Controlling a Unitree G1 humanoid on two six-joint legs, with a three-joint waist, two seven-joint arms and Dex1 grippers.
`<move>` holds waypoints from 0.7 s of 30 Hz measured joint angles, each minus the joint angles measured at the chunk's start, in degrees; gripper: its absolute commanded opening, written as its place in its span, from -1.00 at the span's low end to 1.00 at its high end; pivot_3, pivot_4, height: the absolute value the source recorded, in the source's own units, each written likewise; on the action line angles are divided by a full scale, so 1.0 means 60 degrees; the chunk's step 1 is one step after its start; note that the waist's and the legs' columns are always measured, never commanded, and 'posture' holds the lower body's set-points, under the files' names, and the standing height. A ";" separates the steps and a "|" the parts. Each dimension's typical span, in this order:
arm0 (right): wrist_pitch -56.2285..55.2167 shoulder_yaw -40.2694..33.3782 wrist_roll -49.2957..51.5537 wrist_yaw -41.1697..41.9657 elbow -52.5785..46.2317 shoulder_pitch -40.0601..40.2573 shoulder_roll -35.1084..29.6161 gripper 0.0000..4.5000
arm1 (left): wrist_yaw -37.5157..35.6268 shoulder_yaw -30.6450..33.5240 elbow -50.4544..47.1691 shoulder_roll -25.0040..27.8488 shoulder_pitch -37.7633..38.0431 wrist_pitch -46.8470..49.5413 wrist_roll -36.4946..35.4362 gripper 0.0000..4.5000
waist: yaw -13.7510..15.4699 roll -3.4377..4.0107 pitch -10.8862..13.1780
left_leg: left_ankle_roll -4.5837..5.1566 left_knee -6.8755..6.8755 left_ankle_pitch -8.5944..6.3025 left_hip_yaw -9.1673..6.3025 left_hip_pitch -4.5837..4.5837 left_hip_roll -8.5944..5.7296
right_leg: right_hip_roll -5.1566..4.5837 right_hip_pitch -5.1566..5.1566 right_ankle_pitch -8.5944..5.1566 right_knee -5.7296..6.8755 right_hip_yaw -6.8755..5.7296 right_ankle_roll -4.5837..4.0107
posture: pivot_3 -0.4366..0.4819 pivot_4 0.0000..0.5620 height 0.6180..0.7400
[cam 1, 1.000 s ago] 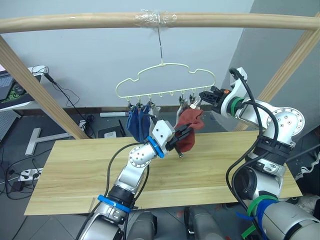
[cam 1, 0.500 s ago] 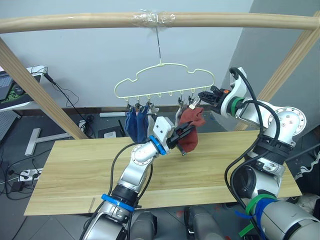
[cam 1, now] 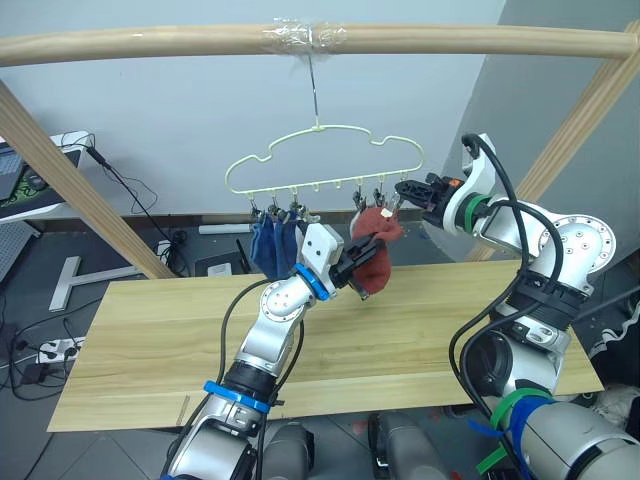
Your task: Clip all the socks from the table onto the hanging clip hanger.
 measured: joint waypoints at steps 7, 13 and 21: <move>-0.0712 -0.0102 0.0095 0.0483 0.0113 0.0020 -0.0474 0.98 | -0.0166 -0.0192 -0.0597 -0.0305 0.0065 0.0570 -0.0165 -1.00 | -0.0026 0.0000 0.0000 | 0.0001 0.0002 0.0000 0.0003 -0.0003 -0.0004 | 0.0012 0.0001 0.0000 -0.0002 0.0001 0.0001 | -0.24 -0.38 1.00; -0.2142 0.0753 -0.0302 0.1042 0.0019 0.0760 -0.1238 0.98 | -0.0217 -0.0202 -0.0899 -0.0574 0.0119 0.1289 -0.0546 -1.00 | -0.0090 0.0000 0.0000 | 0.0002 -0.0001 0.0000 0.0010 -0.0001 0.0001 | 0.0013 0.0001 -0.0002 -0.0002 0.0004 0.0003 | -0.26 -0.38 1.00; -0.4545 0.1942 -0.1020 0.1505 -0.0938 0.2103 -0.1660 1.00 | -0.0419 0.0370 -0.0607 -0.1017 0.0108 0.3492 -0.1984 -0.45 | -0.0144 0.0002 0.0001 | 0.0004 0.0004 0.0001 0.0021 0.0008 0.0005 | 0.0043 -0.0003 -0.0013 -0.0002 0.0013 0.0023 | -0.29 -0.38 1.00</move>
